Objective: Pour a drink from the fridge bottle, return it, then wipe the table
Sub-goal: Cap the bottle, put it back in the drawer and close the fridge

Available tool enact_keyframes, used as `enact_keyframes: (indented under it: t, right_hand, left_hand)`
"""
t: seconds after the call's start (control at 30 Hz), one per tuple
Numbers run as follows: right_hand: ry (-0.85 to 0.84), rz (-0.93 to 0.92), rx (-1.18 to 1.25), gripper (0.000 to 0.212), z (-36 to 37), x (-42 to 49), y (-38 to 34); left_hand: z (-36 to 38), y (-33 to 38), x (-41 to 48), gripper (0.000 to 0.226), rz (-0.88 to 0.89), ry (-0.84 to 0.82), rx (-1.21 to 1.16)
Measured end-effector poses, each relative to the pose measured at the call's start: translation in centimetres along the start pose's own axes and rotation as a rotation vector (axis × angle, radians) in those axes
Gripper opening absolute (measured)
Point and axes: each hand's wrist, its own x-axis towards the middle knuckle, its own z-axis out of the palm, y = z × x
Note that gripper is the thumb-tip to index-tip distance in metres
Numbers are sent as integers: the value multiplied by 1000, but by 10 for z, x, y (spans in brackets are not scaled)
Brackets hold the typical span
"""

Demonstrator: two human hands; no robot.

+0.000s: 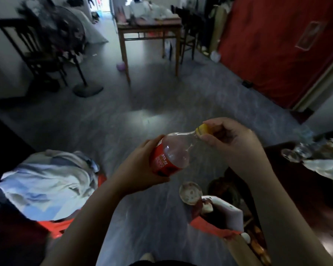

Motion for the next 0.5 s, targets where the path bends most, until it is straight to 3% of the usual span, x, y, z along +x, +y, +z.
enact_keyframes:
  t: [0.1, 0.3, 0.5]
  right_hand:
    - [-55, -69, 2, 44, 36, 23, -10]
    - [-321, -320, -28, 37, 101, 61, -31]
    - [-514, -424, 21, 34, 171, 104, -42]
  left_hand:
    - [-29, -32, -7, 107, -44, 55, -21]
    - [-72, -78, -31, 104, -142, 182, -2]
    - [-101, -114, -60, 104, -314, 310, 18]
